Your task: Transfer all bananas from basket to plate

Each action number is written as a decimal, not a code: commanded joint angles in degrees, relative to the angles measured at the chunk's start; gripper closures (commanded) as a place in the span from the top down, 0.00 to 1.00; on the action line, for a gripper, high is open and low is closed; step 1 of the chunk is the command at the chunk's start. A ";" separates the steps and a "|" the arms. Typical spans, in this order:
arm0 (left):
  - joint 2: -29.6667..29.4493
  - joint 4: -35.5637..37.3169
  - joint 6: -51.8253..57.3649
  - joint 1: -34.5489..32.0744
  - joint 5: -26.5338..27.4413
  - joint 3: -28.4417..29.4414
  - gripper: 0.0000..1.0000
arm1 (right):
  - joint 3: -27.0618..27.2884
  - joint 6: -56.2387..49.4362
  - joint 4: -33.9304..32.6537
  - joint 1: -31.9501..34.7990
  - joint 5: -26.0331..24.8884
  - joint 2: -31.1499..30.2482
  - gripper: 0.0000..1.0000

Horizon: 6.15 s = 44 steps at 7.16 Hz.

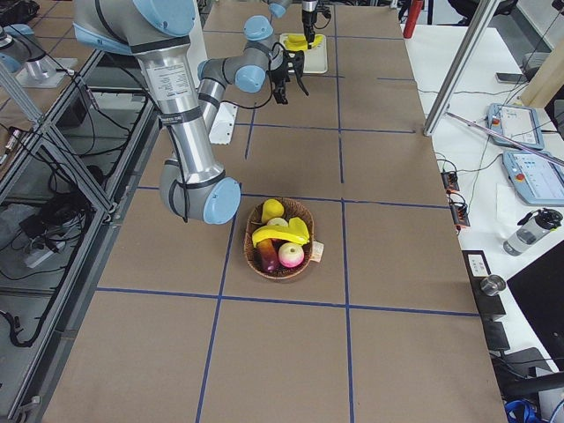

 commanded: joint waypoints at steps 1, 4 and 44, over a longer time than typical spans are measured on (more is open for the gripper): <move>0.15 -4.15 1.23 0.04 1.10 4.62 0.06 | -0.22 0.00 0.04 0.04 -0.10 -0.05 1.00; -0.64 -5.94 1.14 -0.13 0.93 5.89 1.00 | -0.05 0.00 -0.75 1.00 0.42 -0.31 1.00; -18.31 9.18 -13.62 8.48 1.54 -7.57 1.00 | -3.39 -42.89 -0.76 30.69 18.90 -35.94 0.01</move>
